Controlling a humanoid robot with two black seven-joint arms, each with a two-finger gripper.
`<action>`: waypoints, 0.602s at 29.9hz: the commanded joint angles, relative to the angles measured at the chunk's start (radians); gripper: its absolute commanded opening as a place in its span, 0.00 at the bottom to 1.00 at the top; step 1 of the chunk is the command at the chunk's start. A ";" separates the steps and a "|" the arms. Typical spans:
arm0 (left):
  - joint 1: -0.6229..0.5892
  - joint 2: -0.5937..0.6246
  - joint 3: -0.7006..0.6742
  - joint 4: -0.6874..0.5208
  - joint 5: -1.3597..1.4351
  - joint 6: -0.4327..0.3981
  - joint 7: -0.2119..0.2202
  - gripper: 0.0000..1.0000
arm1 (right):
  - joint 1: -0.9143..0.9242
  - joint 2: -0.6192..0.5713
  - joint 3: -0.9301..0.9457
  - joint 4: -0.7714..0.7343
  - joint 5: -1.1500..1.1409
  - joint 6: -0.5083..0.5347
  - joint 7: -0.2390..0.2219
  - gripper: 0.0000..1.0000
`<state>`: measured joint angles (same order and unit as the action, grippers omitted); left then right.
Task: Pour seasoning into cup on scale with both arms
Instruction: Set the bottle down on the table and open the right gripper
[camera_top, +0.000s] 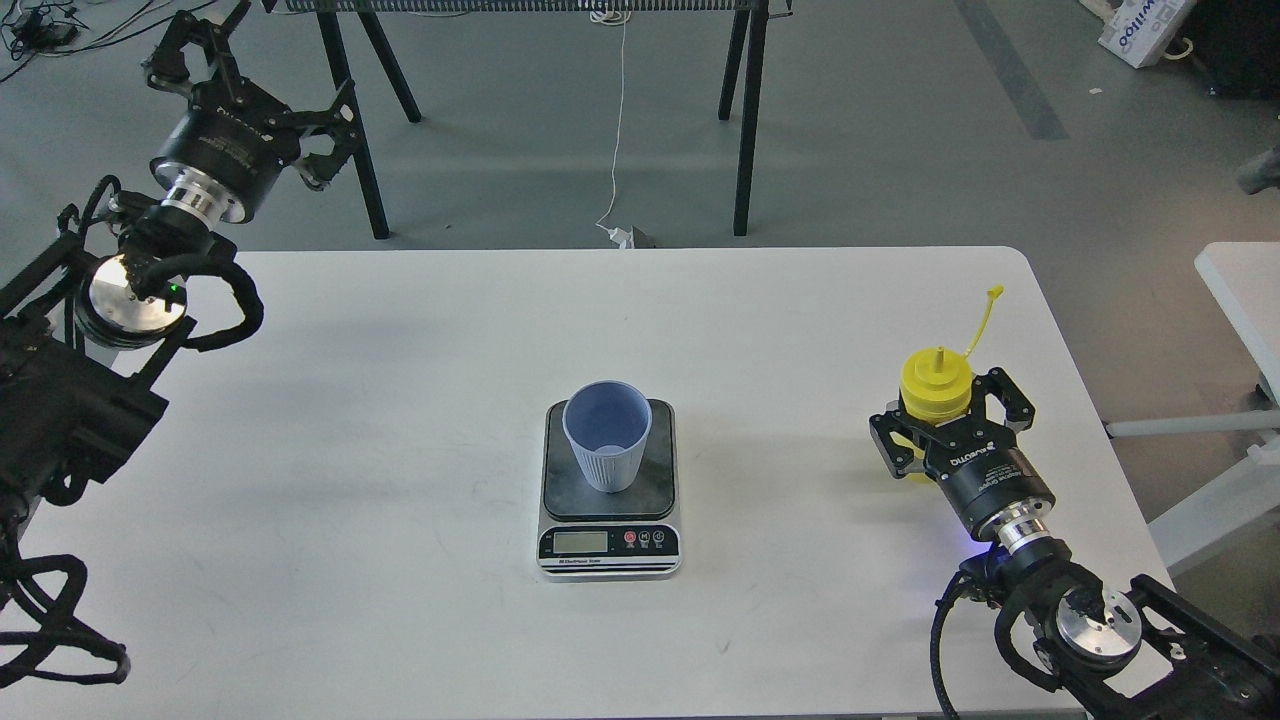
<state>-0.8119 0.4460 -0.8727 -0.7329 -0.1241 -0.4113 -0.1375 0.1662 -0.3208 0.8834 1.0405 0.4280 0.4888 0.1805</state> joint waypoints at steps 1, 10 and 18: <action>-0.003 -0.001 0.000 0.000 0.000 0.000 -0.001 1.00 | -0.013 0.000 0.000 0.001 0.000 0.000 -0.003 0.66; -0.004 0.002 0.000 -0.005 0.000 0.000 -0.001 1.00 | -0.066 -0.023 0.012 0.009 -0.002 0.000 0.001 0.97; -0.006 0.005 -0.002 -0.013 0.000 0.000 -0.001 1.00 | -0.135 -0.161 0.014 0.024 -0.002 0.000 0.001 0.99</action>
<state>-0.8177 0.4518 -0.8742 -0.7441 -0.1243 -0.4111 -0.1381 0.0555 -0.4349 0.8984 1.0585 0.4263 0.4888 0.1811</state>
